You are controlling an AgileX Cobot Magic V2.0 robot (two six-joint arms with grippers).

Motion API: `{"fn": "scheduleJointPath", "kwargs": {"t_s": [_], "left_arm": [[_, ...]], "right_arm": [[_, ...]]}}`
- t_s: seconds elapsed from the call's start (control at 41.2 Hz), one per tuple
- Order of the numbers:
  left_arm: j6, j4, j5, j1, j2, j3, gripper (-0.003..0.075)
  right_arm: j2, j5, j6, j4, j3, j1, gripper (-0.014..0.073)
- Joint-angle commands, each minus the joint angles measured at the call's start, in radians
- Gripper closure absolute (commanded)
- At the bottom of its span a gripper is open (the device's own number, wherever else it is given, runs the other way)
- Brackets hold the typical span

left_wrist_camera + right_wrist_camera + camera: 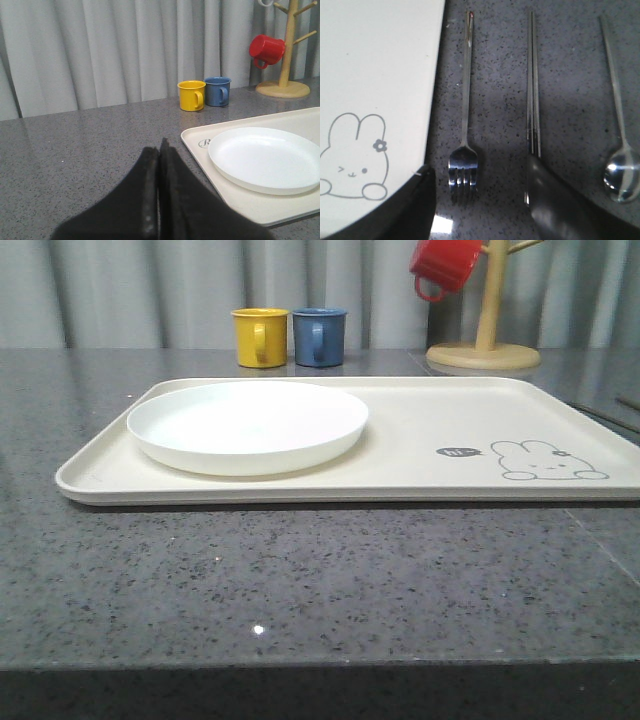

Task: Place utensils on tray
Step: 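Grasp the silver fork with the right gripper and lift it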

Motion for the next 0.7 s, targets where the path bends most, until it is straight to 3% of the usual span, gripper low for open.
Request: {"fn": "scheduleJointPath", "kwargs": {"t_s": [0.0, 0.679], "left_arm": [[-0.011, -0.011, -0.082, 0.0, 0.013, -0.027, 0.0739], [-0.011, -0.011, -0.082, 0.0, 0.013, -0.027, 0.0739]], "right_arm": [[0.059, -0.033, 0.0, 0.013, -0.071, 0.0, 0.0165], [0.331, -0.086, 0.0, 0.029, -0.179, 0.0, 0.0183]]}}
